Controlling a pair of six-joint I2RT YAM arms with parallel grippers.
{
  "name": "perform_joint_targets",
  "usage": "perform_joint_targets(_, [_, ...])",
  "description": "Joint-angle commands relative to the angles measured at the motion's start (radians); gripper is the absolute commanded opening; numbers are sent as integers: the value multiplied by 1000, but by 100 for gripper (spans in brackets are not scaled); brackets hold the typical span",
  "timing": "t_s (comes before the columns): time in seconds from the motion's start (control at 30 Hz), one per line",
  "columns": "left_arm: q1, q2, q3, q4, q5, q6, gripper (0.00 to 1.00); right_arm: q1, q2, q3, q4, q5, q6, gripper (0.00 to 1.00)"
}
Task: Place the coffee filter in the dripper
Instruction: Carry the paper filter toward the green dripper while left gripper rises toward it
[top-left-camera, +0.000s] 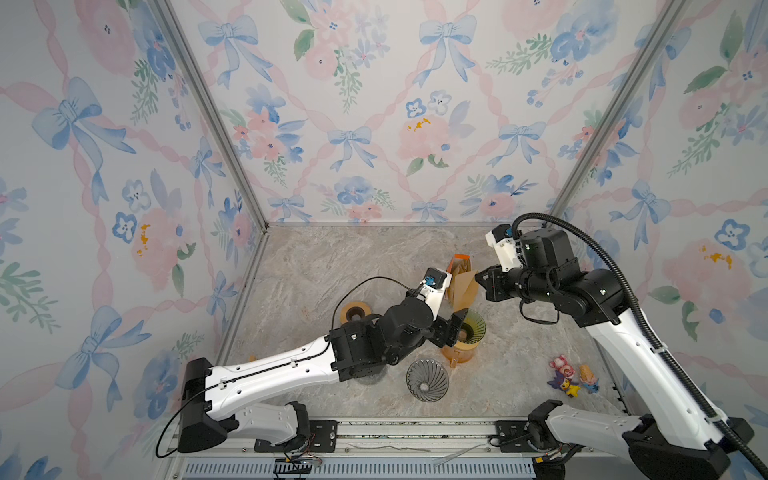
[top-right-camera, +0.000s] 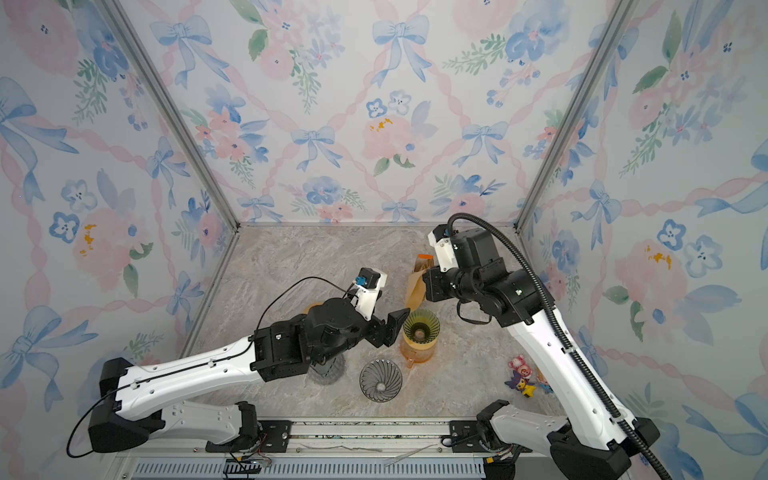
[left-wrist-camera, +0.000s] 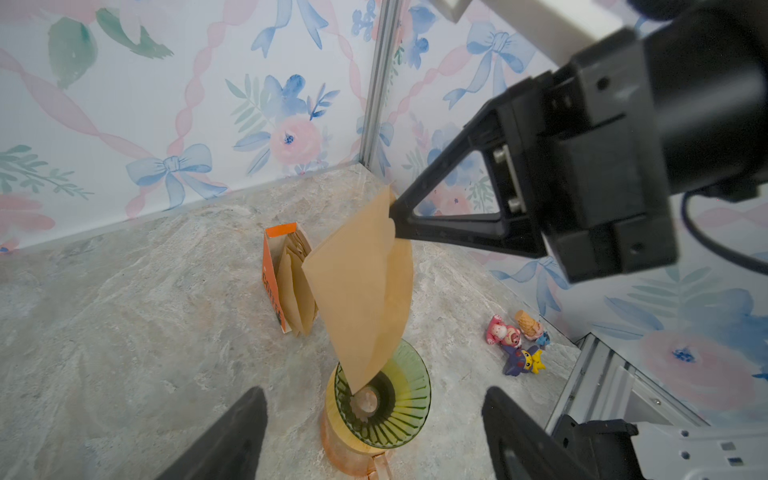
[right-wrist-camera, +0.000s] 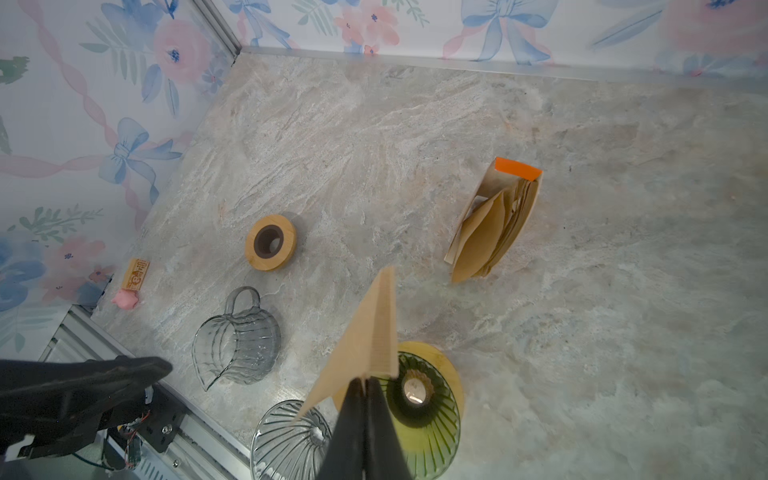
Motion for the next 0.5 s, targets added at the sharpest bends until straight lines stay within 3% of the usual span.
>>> perform_joint_targets(0.0, [-13,27,30,-51,-99,19,83,37,-20,-14,-52,46,47,6])
perform_joint_targets(0.27, [-16,88,65,-52,-56,26,81,88,-35,-30,-63,66,78,7])
perform_joint_targets(0.47, [15,128,87,-63,-41,-9,69,115,-48,-55,-59,70,95,8])
